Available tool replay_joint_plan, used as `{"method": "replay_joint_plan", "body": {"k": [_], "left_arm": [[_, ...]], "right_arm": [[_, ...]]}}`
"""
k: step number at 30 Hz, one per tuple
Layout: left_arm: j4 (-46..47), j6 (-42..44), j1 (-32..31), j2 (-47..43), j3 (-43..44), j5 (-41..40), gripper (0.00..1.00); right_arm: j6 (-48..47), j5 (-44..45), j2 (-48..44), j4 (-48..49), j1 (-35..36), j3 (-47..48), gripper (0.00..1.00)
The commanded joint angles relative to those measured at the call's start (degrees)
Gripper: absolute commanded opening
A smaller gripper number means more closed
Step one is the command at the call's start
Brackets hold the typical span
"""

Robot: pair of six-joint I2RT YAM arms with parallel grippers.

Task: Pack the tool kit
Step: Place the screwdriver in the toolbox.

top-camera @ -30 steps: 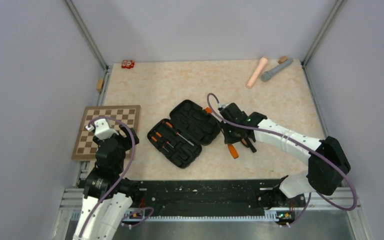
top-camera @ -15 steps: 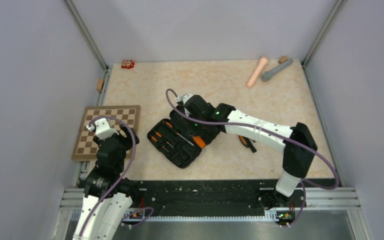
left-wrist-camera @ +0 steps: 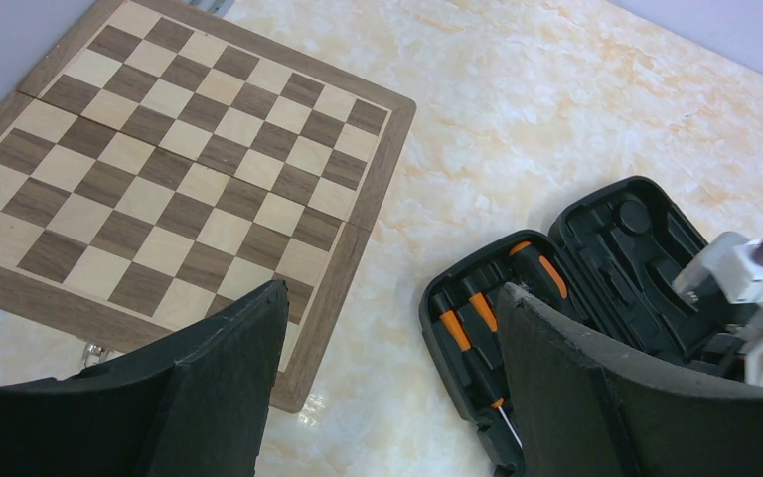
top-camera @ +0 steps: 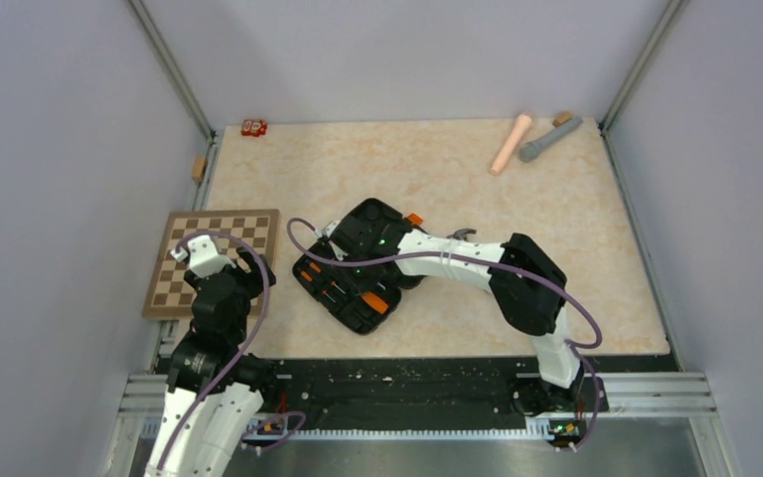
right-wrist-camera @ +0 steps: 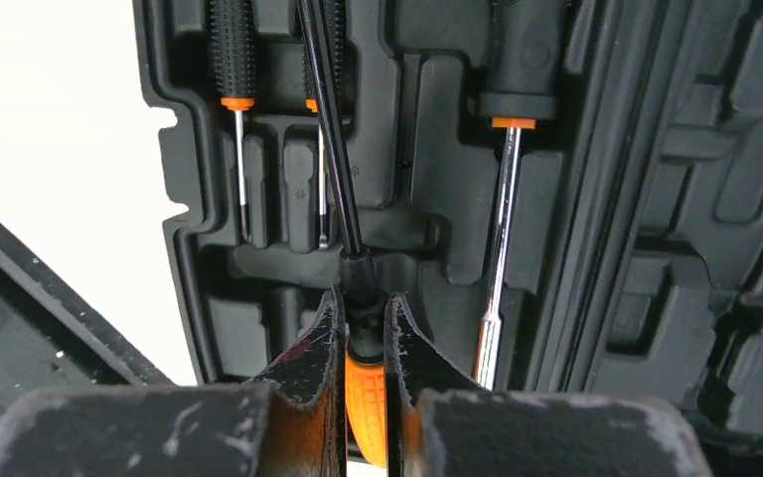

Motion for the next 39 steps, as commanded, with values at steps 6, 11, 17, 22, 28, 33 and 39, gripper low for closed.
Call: {"method": "replay_joint_plan", "body": {"k": [6, 11, 17, 22, 28, 33, 39], "left_arm": [[2.2, 0.7, 0.3, -0.1, -0.1, -0.5, 0.81], [2.2, 0.7, 0.3, 0.0, -0.1, -0.5, 0.81], [2.2, 0.7, 0.3, -0.1, -0.1, -0.5, 0.81], [2.2, 0.7, 0.3, -0.2, -0.1, -0.4, 0.81], [2.2, 0.7, 0.3, -0.1, -0.1, -0.3, 0.81], [2.1, 0.8, 0.3, -0.2, -0.1, -0.4, 0.81], [2.1, 0.7, 0.3, -0.2, -0.1, -0.5, 0.81]], "right_arm": [[-0.7, 0.0, 1.7, 2.3, 0.4, 3.1, 0.21], [0.7, 3.0, 0.7, 1.6, 0.4, 3.6, 0.37], [1.9, 3.9, -0.7, 1.4, 0.4, 3.4, 0.36], [2.0, 3.6, 0.0, 1.4, 0.5, 3.0, 0.29], [1.9, 3.6, 1.7, 1.7, 0.4, 3.2, 0.29], [2.6, 4.8, 3.1, 1.9, 0.0, 3.3, 0.29], [4.8, 6.7, 2.2, 2.0, -1.4, 2.6, 0.25]]}}
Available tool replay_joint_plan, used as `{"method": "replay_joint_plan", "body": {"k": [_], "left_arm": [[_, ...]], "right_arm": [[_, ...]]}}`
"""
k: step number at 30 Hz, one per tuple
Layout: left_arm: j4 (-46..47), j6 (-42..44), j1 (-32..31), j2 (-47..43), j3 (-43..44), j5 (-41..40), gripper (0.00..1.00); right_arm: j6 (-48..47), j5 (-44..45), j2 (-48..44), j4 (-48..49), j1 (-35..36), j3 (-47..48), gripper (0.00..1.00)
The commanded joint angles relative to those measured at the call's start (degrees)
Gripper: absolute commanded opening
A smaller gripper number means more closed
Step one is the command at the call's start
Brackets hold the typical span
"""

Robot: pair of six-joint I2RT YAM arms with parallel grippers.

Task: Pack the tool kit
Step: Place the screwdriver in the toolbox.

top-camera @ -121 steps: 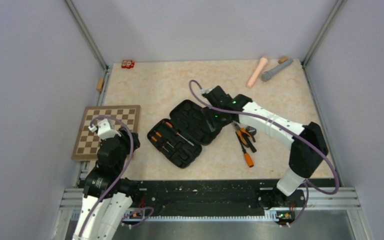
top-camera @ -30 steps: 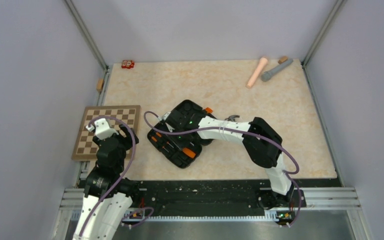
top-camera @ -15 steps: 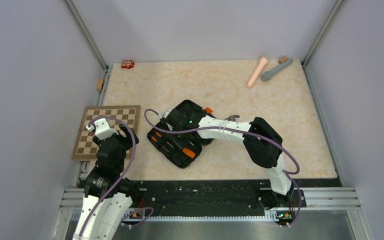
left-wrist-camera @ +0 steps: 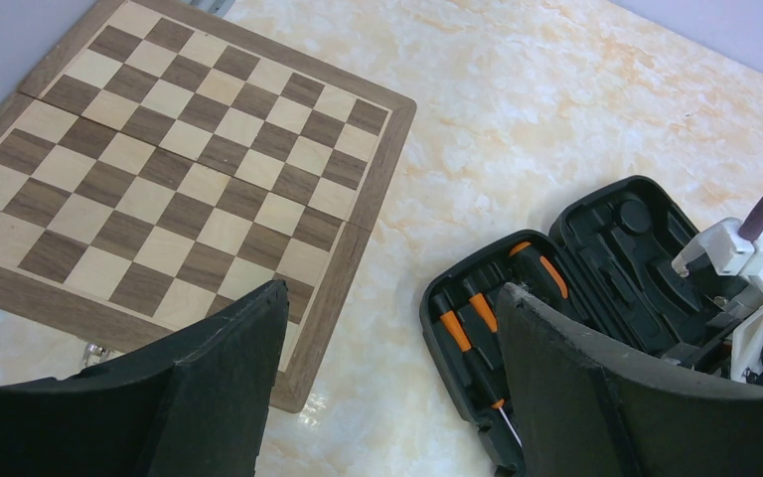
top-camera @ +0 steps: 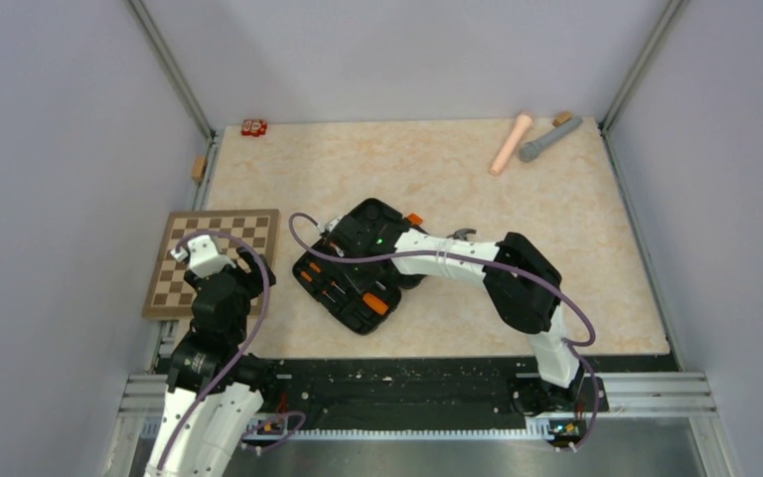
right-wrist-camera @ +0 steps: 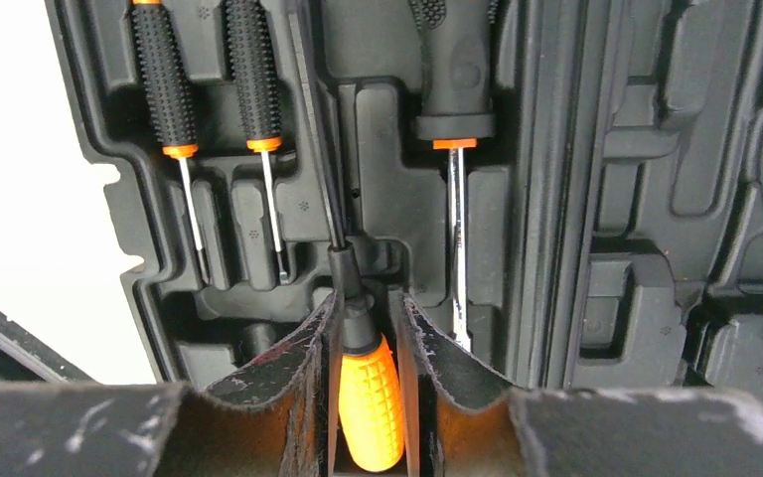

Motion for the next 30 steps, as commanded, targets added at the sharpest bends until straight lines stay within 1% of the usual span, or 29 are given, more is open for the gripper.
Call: {"method": "replay_joint_plan", "body": {"k": [1, 11, 17, 30], "left_arm": [[2.1, 0.6, 0.3, -0.1, -0.1, -0.5, 0.81], [2.1, 0.6, 0.3, -0.1, 0.0, -0.5, 0.81], [2.2, 0.6, 0.3, 0.2, -0.2, -0.1, 0.81], [2.3, 0.7, 0.3, 0.5, -0.1, 0.4, 0.81]], "right_arm": [[2.0, 2.5, -0.4, 1.6, -1.1, 1.2, 0.24], [1.4, -0.9, -1.1, 2.6, -1.2, 0.9, 0.23], [0.9, -2.7, -1.4, 2.1, -1.0, 1.7, 0.16], [0.8, -2.3, 3.9, -0.7, -0.4, 1.3, 0.08]]}}
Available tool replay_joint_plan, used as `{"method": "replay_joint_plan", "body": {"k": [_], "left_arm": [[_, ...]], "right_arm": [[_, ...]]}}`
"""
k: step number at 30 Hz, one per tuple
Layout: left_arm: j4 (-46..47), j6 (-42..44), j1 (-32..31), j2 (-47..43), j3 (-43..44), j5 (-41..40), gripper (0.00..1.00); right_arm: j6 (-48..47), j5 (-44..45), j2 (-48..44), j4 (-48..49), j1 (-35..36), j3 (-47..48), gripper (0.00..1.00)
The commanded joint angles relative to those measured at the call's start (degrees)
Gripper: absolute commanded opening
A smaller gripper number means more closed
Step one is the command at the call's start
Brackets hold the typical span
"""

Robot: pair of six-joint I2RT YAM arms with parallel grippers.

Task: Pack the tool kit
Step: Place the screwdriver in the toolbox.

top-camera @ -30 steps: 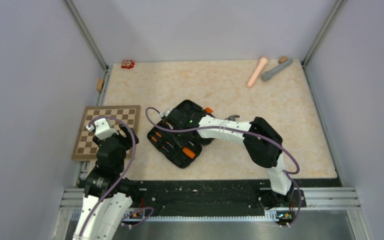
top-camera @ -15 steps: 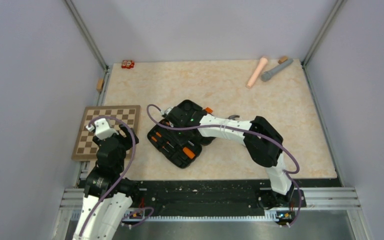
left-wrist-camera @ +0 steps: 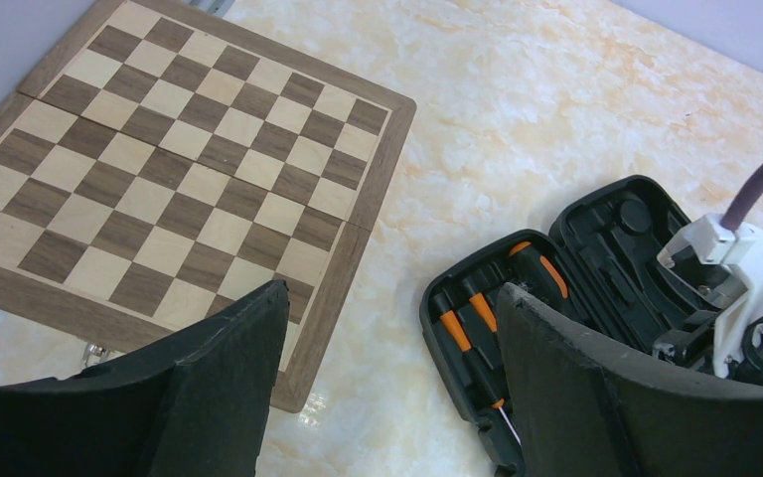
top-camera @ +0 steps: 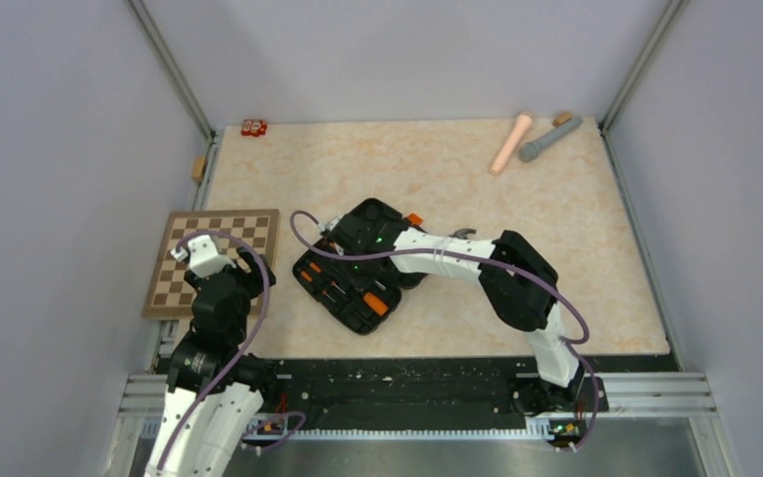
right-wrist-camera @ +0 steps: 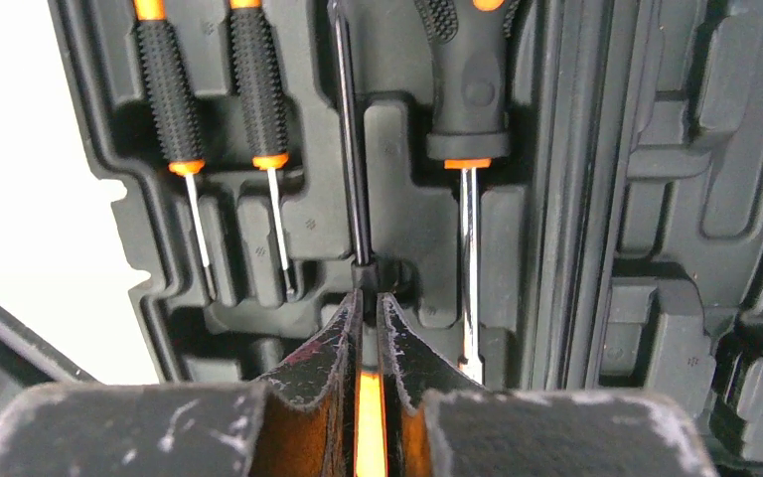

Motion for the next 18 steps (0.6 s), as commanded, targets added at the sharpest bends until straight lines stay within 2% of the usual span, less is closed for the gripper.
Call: {"method": "replay_joint_plan", "body": {"k": [1, 7, 18], "left_arm": [[2.3, 0.7, 0.3, 0.5, -0.1, 0.3, 0.80], [2.3, 0.7, 0.3, 0.5, -0.1, 0.3, 0.80], [2.2, 0.7, 0.3, 0.3, -0.1, 0.4, 0.80]], "right_arm": [[-0.6, 1.0, 3.6, -2.0, 0.5, 1.4, 0.07], [-0.7, 3.7, 7.6, -4.9, 0.6, 2.3, 0.00], [-0.1, 6.9, 14.9, -10.7, 1.0, 5.1, 0.00]]}}
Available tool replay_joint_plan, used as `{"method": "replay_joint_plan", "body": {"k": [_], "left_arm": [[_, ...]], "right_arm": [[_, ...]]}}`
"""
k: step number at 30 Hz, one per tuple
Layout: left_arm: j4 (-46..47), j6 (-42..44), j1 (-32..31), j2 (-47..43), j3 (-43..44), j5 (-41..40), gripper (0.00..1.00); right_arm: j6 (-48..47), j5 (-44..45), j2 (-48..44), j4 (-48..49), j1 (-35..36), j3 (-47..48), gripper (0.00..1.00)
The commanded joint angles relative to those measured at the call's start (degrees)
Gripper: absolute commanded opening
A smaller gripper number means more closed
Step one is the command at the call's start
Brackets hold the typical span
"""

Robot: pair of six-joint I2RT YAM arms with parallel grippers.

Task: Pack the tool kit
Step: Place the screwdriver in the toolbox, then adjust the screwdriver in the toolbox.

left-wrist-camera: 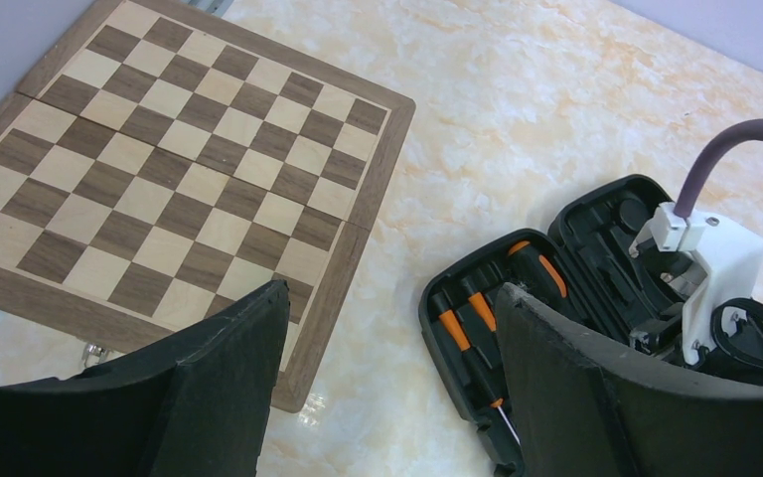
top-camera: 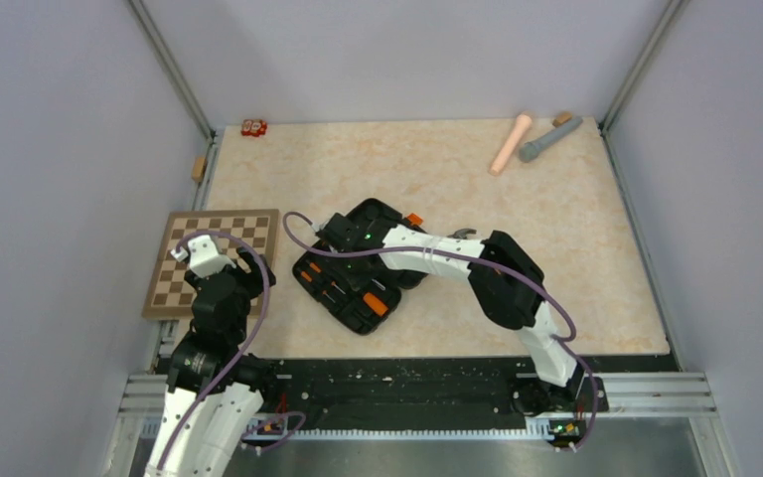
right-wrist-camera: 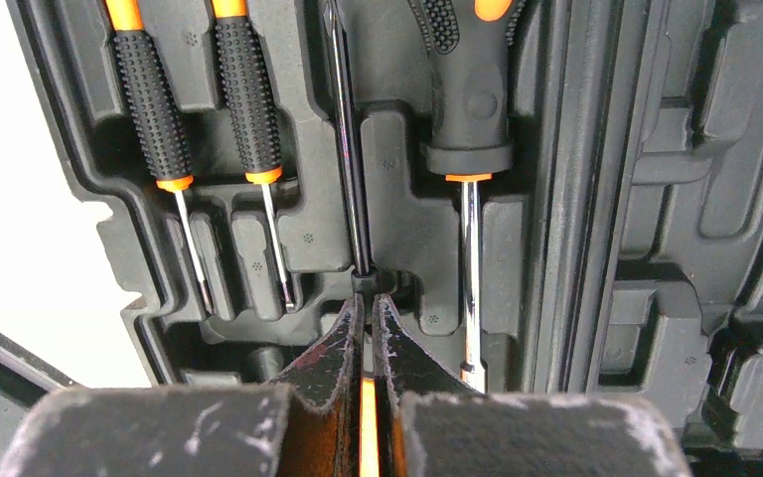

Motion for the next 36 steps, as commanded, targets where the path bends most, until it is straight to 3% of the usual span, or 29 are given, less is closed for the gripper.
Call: {"method": "replay_joint_plan", "body": {"k": [1, 14, 22, 27, 36], "left_arm": [[2.2, 0.6, 0.3, 0.2, -0.1, 0.3, 0.80], [2.2, 0.4, 0.3, -0.7, 0.0, 0.5, 0.80], [0.7, -4.0, 0.3, -0.8, 0.5, 4.5, 0.77], [0.8, -8.9, 0.3, 2.8, 1.9, 9.1, 0.75], [4.1, -13.8, 0.3, 12.7, 2.4, 19.1, 0.69]], "right_arm": [[-0.5, 4.4, 10.8, -5.9, 0.5, -0.5, 0.00], [-1.6, 3.7, 18.1, -10.7, 1.3, 6.2, 0.00], [-2.8, 0.3, 7.4, -6.9, 1.2, 6.2, 0.00], [-3.2, -0.2, 1.4, -4.8, 1.0, 8.4, 0.17], [-2.5, 1.5, -9.4, -1.8, 0.1, 1.1, 0.29]]}}
